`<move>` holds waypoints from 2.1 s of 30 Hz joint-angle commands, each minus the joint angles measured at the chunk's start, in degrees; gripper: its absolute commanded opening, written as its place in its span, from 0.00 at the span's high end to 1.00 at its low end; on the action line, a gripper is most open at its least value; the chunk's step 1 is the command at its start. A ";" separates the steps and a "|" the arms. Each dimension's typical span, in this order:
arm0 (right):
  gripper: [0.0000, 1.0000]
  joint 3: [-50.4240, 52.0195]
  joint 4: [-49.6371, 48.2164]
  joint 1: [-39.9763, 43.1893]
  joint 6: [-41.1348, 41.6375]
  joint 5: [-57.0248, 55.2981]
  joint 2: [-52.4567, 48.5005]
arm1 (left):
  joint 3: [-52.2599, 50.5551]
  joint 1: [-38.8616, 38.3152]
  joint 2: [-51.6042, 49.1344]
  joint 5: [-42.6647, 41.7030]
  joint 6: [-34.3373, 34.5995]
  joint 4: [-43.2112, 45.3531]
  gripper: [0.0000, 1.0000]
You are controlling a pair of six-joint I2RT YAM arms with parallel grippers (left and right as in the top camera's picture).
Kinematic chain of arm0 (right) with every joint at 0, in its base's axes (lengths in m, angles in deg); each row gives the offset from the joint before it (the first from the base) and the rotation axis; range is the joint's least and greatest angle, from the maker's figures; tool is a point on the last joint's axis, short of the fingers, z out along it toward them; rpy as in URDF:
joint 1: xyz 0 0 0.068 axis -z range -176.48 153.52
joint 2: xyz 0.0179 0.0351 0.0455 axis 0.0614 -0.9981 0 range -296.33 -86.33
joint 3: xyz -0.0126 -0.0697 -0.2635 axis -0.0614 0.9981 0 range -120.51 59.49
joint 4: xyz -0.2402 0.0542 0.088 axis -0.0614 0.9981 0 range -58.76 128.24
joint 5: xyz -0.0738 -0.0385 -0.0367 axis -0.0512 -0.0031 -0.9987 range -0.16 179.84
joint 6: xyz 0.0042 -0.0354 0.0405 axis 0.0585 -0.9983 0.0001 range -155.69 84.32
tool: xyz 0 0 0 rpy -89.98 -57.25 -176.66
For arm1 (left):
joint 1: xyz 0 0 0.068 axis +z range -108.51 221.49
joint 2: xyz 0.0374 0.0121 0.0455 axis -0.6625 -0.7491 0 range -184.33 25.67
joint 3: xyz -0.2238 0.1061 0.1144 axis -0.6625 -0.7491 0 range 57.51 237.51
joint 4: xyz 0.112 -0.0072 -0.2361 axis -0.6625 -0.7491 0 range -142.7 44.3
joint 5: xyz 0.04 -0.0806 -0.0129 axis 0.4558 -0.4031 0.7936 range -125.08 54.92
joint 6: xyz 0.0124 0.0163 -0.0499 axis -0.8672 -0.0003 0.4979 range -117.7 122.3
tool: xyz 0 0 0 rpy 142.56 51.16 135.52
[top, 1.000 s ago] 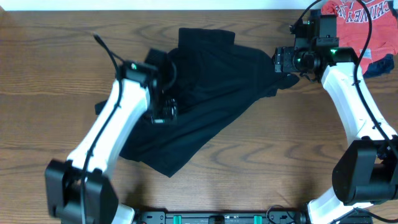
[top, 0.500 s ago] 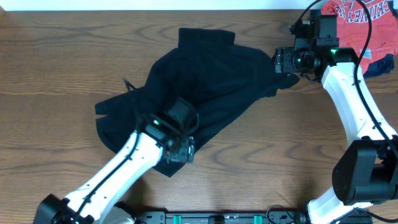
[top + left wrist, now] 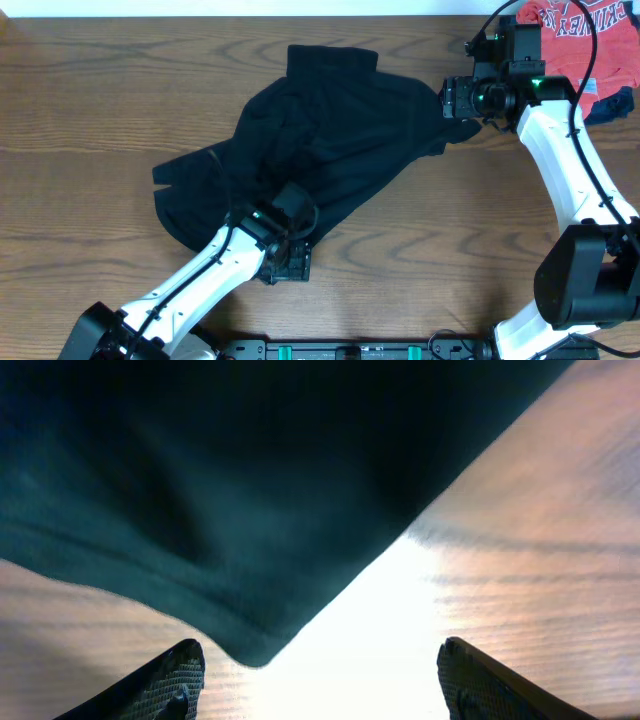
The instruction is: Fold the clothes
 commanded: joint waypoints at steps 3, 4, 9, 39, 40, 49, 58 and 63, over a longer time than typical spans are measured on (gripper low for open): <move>0.25 0.00 0.20 0.31 -0.74 0.20 0.52 | -2.23 -0.15 -0.02 -1.81 1.14 0.68 0.23; 0.25 0.00 0.22 0.31 -0.74 0.20 0.52 | -2.25 -0.15 -0.02 -1.86 1.14 1.18 0.24; 0.25 0.00 0.59 0.31 -0.74 0.20 0.52 | -2.58 -0.17 -0.02 -1.90 2.43 2.91 0.24; 0.24 0.00 2.32 0.26 -0.72 0.20 0.52 | -9.09 -0.15 -0.66 4.07 12.22 9.14 0.48; 0.24 0.00 2.34 0.26 -0.72 0.20 0.52 | -9.11 -0.15 -0.94 4.46 13.05 9.16 0.48; 0.24 0.00 2.32 0.26 -0.74 0.20 0.52 | -9.11 -0.15 -2.91 4.61 13.33 10.64 0.53; 0.24 0.00 2.36 0.28 -0.72 0.20 0.55 | -6.86 -0.11 -2.21 3.80 12.61 7.87 0.94; 0.24 0.00 3.08 0.26 -0.74 3.41 0.70 | 1.57 2.10 1.79 5.90 7.10 -0.55 0.94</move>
